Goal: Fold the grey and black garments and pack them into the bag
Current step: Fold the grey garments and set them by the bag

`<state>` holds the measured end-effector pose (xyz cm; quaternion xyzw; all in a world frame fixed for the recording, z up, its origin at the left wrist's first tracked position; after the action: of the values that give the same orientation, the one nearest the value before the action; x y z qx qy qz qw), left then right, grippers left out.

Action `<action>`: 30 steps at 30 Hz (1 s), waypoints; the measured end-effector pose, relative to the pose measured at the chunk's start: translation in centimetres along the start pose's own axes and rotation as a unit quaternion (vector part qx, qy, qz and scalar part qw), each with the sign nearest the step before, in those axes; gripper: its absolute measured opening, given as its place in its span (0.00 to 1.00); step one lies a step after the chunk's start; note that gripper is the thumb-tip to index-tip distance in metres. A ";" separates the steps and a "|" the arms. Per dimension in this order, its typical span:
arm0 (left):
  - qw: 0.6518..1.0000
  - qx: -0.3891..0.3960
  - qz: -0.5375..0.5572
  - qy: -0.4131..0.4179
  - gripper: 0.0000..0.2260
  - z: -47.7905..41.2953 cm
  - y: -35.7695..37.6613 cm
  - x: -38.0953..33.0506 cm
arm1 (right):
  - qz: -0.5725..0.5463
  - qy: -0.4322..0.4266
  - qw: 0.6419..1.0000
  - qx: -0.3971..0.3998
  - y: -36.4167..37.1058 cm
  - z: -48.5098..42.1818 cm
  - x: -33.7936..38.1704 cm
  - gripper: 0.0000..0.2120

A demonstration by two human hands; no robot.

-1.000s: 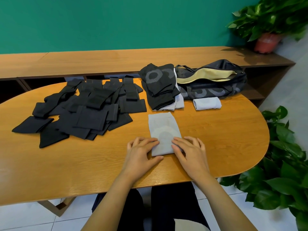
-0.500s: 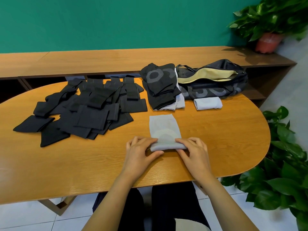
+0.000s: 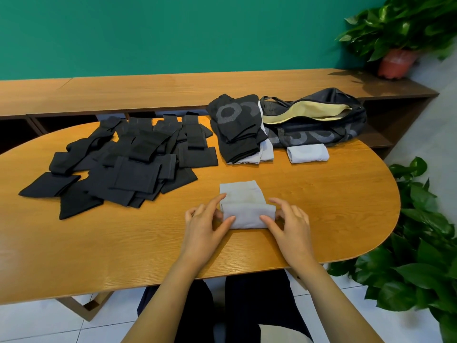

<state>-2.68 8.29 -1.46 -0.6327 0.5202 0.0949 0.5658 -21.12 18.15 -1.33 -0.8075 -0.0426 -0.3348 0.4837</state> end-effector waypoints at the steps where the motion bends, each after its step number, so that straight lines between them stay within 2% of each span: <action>1: 1.000 -0.003 0.000 0.003 0.23 0.0 0.0 0.0 | -0.001 -0.006 1.000 -0.006 0.0 0.0 0.0 0.20; 11: 1.000 0.007 -0.026 -0.001 0.18 0.0 0.1 0.1 | 0.003 -0.008 1.000 -0.002 0.4 -0.2 -0.3 0.22; 15: 0.997 -0.004 -0.066 0.026 0.16 0.1 0.3 0.3 | 0.072 -0.116 0.990 -0.036 0.6 0.2 0.0 0.21; 18: 0.997 -0.004 -0.076 0.031 0.14 0.0 0.4 0.5 | 0.120 -0.196 0.973 -0.004 1.0 0.3 0.1 0.19; 23: 0.996 0.006 -0.076 0.050 0.11 0.0 0.5 0.5 | 0.159 -0.185 0.967 0.080 1.5 0.1 0.0 0.24; 28: 0.995 0.062 -0.059 0.045 0.26 -0.1 0.4 0.4 | 0.135 -0.162 0.971 0.114 1.5 -0.2 -0.3 0.27; 30: 0.993 0.079 -0.070 0.050 0.29 -0.1 0.5 0.5 | 0.127 -0.153 0.973 0.119 1.5 -0.2 -0.2 0.28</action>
<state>-2.89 8.02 -2.11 -0.6249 0.5085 -0.0178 0.5921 -20.85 17.25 -2.52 -0.7845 -0.0530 -0.1352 0.6028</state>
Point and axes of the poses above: each hand's wrist, its own z-axis away from the middle knuckle, its own y-axis out of the palm, x = y × z, the point moved 1 cm from there along -z, towards the middle knuckle, and after that the axes turned 5 degrees about z, right-handed, at the moved point
